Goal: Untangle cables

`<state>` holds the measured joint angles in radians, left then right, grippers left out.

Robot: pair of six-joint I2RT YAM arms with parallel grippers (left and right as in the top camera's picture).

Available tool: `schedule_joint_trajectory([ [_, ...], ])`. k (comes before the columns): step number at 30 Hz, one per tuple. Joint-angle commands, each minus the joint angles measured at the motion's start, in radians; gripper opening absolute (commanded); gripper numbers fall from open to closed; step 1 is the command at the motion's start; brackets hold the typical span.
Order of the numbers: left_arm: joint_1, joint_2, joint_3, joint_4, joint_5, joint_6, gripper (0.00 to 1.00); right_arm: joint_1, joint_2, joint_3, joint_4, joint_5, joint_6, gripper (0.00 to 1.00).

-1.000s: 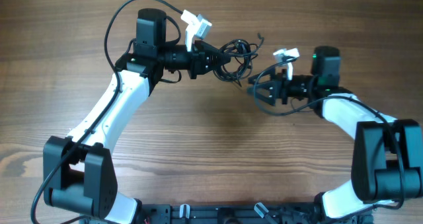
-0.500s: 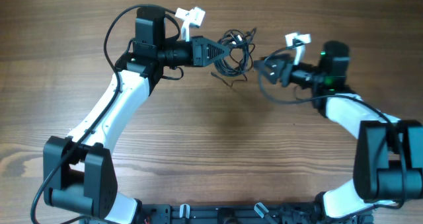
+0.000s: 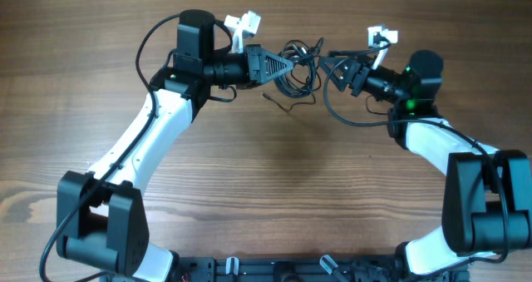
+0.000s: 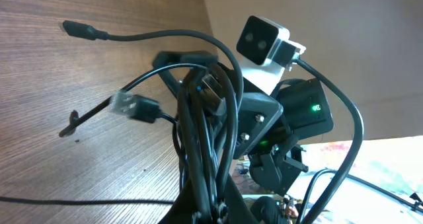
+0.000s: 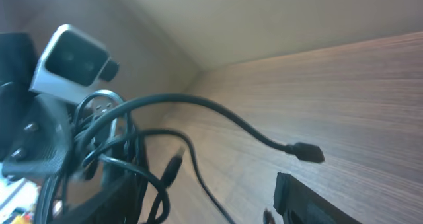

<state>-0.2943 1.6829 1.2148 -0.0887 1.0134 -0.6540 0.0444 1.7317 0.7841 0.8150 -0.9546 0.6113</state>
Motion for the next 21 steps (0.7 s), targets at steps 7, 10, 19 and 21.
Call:
schedule_joint_trajectory([
  [7, -0.029, -0.018, 0.01, 0.004, 0.007, -0.009, 0.04, 0.042, -0.002, 0.003, -0.113, 0.258, -0.014, 0.69],
  [10, -0.029, -0.018, 0.01, 0.018, 0.069, -0.008, 0.04, 0.044, -0.002, 0.003, -0.281, 0.456, -0.018, 0.69],
  [19, -0.022, -0.018, 0.01, 0.13, 0.232, -0.008, 0.04, -0.121, -0.002, 0.003, -0.615, 0.728, 0.016, 0.7],
  [21, -0.011, -0.018, 0.01, 0.13, 0.231, -0.005, 0.04, -0.194, -0.002, 0.003, -0.647, 0.694, 0.016, 0.72],
])
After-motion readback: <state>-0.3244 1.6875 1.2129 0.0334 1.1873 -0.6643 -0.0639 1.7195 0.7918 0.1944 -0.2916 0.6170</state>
